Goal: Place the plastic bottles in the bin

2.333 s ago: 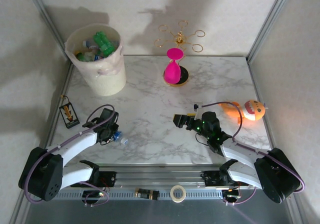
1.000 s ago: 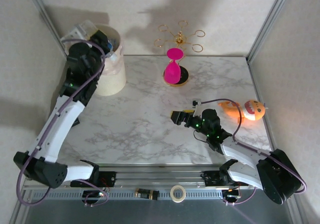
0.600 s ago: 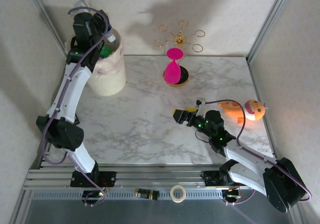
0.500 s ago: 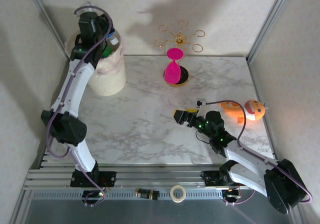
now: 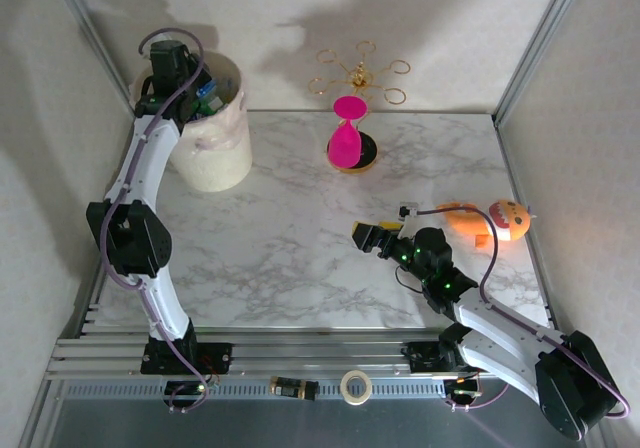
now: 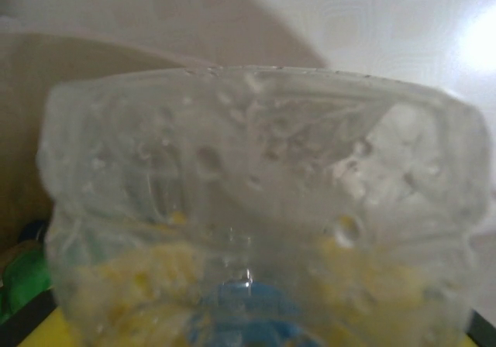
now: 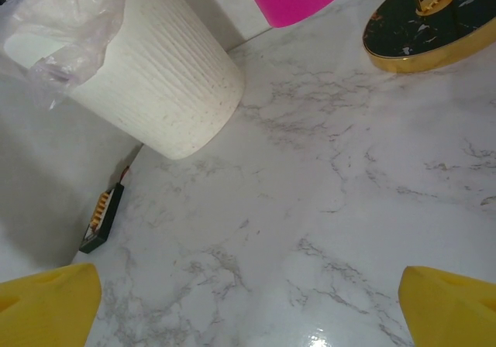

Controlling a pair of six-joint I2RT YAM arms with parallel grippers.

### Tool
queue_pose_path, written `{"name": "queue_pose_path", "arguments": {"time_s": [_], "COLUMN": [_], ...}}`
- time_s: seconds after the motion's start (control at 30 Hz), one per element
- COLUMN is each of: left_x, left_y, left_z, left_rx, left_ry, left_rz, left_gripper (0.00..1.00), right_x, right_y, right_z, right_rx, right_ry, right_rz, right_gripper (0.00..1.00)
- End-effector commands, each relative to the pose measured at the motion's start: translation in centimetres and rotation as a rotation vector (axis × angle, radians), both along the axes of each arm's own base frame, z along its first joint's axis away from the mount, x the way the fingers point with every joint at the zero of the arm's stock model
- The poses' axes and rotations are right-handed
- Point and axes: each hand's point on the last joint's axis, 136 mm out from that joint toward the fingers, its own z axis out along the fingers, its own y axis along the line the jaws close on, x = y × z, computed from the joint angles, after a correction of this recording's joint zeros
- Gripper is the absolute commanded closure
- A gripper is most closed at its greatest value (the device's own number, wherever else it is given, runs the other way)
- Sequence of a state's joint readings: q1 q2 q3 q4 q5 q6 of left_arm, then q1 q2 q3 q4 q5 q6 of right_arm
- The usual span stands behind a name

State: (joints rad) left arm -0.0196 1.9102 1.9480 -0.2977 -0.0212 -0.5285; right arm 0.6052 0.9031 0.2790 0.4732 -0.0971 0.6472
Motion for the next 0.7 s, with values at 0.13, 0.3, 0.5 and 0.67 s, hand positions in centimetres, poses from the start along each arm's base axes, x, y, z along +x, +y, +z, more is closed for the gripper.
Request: {"name": "queue_pose_path", "arguments": {"time_s": [0.13,0.3,0.5,0.67], "left_x": [-0.4,-1.7,-4.6,-8.5], "left_y": [-0.9,-0.3,0.0,0.2], "left_z": [2.0,4.8,9.6,13.3], "left_rx": [-0.054,-0.034,0.004,0.020], "left_ry": [-0.053,-0.108,-0.203,-0.311], "left_rz": [-0.031,-0.004,0.003,0.007], "left_gripper": [0.23,0.00,0.00,0.00], "right_x": [0.1,0.2,0.9,2.3], "right_y": [0.0,0.0,0.0,-1.2], "right_z": [-0.2,-0.2,-0.2,-0.5], "right_rx": [-0.010,-0.010,-0.051,-0.134], "right_ry": [-0.005,-0.005,-0.008,-0.003], "right_rz": [-0.005,-0.008,-0.029,-0.109], "right_gripper": [0.01,0.01,0.01,0.01]}}
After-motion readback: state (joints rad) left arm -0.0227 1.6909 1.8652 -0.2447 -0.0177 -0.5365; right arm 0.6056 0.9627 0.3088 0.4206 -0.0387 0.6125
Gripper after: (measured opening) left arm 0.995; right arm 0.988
